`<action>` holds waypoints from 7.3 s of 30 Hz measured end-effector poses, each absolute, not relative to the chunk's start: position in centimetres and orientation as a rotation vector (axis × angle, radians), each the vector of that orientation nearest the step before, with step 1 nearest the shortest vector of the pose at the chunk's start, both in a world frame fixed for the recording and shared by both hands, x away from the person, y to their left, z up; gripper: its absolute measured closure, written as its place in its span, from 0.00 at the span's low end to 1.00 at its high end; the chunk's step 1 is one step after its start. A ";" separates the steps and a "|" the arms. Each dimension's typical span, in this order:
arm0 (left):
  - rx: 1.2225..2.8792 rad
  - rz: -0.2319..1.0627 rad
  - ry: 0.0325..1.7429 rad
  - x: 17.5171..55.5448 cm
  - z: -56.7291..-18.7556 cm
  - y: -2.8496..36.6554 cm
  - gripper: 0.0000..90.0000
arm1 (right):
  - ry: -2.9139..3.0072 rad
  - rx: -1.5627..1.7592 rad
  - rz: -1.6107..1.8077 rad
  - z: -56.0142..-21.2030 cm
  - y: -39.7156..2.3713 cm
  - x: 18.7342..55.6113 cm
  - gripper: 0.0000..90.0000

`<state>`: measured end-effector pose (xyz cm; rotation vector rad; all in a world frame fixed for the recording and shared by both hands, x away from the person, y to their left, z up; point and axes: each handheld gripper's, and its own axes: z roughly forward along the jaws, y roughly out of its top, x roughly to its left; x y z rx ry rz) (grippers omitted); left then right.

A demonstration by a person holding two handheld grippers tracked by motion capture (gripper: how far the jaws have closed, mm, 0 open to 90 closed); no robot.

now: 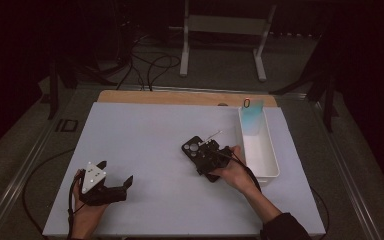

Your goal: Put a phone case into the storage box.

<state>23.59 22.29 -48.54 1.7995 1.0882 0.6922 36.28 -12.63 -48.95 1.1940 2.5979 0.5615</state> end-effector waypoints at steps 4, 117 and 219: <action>1.797 0.690 1.089 23.6 -48.5 22.3 0.00 | 2.565 1.210 0.631 -48.2 -12.9 36.1 0.16; 1.662 0.201 0.946 29.9 -41.4 10.0 0.67 | 2.154 0.875 1.471 -43.4 -11.0 29.9 0.16; 1.789 0.264 0.767 28.6 -42.2 8.3 0.89 | 2.315 0.838 1.575 -38.0 -10.4 33.1 0.09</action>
